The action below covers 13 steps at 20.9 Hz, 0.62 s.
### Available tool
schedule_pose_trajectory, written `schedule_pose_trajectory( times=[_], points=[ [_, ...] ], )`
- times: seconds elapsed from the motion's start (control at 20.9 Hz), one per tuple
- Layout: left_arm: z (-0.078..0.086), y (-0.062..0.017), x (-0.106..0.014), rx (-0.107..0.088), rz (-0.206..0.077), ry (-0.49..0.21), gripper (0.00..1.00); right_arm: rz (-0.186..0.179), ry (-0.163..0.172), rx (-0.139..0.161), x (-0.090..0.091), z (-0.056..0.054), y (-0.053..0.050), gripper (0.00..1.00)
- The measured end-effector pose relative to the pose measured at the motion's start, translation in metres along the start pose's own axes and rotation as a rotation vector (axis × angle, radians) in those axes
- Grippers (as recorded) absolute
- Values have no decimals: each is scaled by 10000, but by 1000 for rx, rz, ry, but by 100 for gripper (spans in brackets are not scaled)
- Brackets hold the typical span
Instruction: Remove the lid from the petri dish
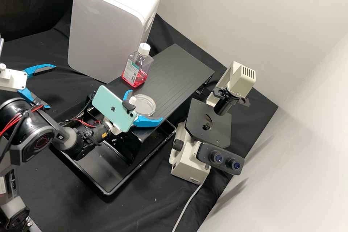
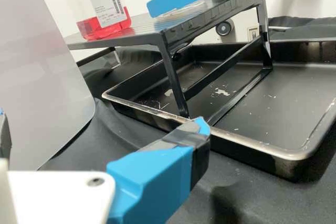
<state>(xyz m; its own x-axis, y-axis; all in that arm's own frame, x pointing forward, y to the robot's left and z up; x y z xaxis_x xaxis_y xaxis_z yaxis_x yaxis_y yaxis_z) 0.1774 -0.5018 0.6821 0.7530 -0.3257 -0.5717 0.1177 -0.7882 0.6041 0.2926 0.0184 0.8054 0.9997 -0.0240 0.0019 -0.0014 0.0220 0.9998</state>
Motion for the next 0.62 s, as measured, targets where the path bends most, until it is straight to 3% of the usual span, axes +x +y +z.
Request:
schedule_pose_trajectory(
  times=[0.05,0.1,0.62],
  points=[
    [0,0,0,0,0,0,100,-2,-2,0,2,5,-6,100],
    [0,-5,2,0,-2,0,100,-3,-3,0,3,9,-9,0],
    [-4,-12,13,-4,-6,8,100,1,1,0,16,-2,1,0]
  ],
)
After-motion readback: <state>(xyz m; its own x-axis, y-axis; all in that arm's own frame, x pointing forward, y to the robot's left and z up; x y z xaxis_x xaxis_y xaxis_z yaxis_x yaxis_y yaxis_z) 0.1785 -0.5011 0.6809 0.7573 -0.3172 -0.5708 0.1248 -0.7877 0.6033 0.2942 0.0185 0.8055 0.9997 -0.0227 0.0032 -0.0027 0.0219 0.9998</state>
